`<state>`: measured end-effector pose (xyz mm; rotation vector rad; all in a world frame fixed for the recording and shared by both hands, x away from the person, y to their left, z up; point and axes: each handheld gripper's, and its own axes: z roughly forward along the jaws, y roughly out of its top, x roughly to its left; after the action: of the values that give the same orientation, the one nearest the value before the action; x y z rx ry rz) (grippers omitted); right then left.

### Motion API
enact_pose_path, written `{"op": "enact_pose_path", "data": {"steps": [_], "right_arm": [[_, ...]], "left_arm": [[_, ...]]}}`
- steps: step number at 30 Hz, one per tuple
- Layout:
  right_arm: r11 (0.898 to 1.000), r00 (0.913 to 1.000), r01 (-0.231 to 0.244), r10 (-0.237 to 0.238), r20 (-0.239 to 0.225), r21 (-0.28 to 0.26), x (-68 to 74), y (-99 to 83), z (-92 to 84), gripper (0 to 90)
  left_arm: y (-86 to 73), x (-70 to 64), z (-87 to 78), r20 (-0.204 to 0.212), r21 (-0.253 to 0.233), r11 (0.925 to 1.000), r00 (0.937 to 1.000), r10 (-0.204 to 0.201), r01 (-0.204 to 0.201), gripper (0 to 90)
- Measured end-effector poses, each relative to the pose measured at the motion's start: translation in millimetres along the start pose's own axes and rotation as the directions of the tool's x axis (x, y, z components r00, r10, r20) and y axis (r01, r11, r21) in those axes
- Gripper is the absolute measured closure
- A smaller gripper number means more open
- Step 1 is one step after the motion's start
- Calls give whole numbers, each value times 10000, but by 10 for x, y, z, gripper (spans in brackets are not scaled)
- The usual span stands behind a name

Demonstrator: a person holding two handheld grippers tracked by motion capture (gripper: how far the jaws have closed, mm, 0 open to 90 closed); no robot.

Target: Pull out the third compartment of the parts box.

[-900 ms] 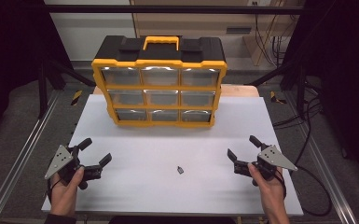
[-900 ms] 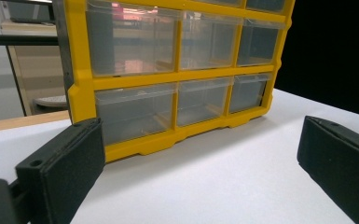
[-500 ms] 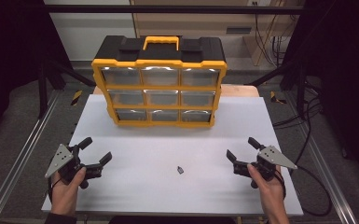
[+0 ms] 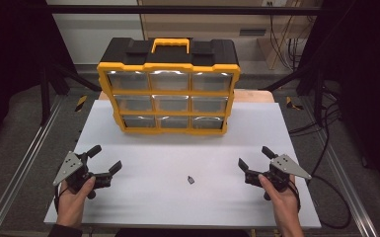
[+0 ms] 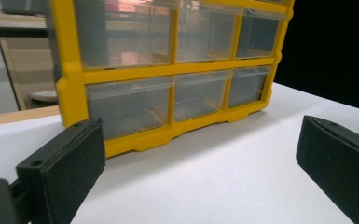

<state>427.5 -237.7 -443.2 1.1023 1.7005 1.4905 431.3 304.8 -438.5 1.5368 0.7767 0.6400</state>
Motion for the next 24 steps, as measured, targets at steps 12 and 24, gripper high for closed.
{"op": "enact_pose_path", "data": {"steps": [12,24], "right_arm": [[9993,9999,-41,35,164,375,63,146,192,41],[9944,9919,-860,796,985,622,89,351,622,58]], "left_arm": [[-4,-56,93,239,162,9998,9997,107,-111,12],[-49,-62,132,157,516,9980,9993,349,-356,14]]}}
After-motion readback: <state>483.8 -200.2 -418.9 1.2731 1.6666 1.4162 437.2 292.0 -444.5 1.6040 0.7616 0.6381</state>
